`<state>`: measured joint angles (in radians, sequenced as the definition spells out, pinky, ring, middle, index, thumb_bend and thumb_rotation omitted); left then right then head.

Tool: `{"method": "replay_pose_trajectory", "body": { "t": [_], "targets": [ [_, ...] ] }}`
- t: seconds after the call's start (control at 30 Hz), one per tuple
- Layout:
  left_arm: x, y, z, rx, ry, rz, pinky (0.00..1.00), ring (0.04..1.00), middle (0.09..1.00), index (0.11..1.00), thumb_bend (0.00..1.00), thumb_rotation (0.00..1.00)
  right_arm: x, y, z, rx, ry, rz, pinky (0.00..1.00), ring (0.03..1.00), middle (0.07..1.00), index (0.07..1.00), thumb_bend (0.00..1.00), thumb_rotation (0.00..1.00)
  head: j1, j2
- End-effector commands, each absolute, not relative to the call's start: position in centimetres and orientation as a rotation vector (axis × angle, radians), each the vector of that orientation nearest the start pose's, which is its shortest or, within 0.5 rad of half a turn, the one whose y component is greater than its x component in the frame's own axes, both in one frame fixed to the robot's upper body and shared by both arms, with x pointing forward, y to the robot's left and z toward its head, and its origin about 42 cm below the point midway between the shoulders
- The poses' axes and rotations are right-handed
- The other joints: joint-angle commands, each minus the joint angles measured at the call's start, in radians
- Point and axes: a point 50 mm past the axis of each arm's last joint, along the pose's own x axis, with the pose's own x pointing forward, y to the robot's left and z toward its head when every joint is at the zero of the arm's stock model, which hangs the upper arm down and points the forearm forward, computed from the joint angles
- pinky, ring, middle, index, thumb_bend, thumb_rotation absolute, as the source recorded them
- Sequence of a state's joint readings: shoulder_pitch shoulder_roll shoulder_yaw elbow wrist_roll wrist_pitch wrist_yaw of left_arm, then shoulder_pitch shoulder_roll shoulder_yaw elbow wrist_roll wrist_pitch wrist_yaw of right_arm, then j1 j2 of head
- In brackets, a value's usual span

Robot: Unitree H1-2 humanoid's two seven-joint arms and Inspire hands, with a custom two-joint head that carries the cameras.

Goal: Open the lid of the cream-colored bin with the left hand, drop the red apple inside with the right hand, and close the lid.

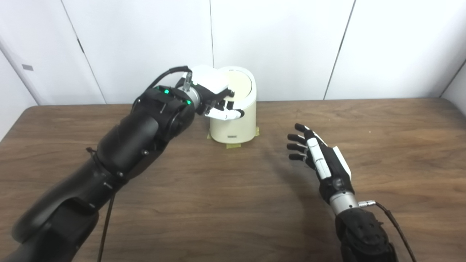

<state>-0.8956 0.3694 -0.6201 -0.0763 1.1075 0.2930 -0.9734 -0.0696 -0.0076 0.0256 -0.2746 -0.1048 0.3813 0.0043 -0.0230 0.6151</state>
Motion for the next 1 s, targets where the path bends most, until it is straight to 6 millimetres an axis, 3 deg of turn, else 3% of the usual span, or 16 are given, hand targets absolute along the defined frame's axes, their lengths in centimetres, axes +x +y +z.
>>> {"method": "replay_pose_trajectory", "body": {
  "t": [0.0, 0.3, 0.53, 0.63, 0.97],
  "targets": [
    [43.8, 11.4, 33.4, 1.849, -0.093, -0.616, 1.0, 0.962, 0.902, 0.896, 0.53, 1.0, 30.6, -19.7, 18.5, -0.101, -0.057, 0.016, 0.68, 0.755, 0.793, 0.872, 0.49, 0.96, -0.003, 0.001],
    [44.1, 11.3, 32.3, 1.828, -0.088, -0.679, 1.0, 0.97, 0.909, 0.897, 0.55, 1.0, 30.5, -19.5, 18.9, -0.107, -0.063, 0.009, 0.68, 0.749, 0.787, 0.876, 0.49, 0.95, -0.015, 0.005],
    [43.7, 11.5, 33.1, 1.809, -0.094, -0.697, 1.0, 0.965, 0.908, 0.902, 0.55, 1.0, 30.5, -19.6, 19.1, -0.107, -0.065, 0.004, 0.68, 0.743, 0.78, 0.875, 0.48, 0.94, -0.019, 0.009],
    [43.6, 11.7, 34.0, 1.783, -0.111, -0.68, 1.0, 0.951, 0.905, 0.896, 0.54, 1.0, 30.5, -19.7, 19.1, -0.1, -0.063, 0.003, 0.67, 0.739, 0.777, 0.874, 0.49, 0.93, -0.019, 0.011],
    [42.2, 12.6, 40.3, 1.512, -0.32, -0.463, 1.0, 0.952, 0.913, 0.907, 0.5, 1.0, 30.6, -19.9, 19.0, -0.092, -0.055, 0.019, 0.67, 0.733, 0.773, 0.87, 0.47, 0.9, -0.013, 0.013]
  ]
}}
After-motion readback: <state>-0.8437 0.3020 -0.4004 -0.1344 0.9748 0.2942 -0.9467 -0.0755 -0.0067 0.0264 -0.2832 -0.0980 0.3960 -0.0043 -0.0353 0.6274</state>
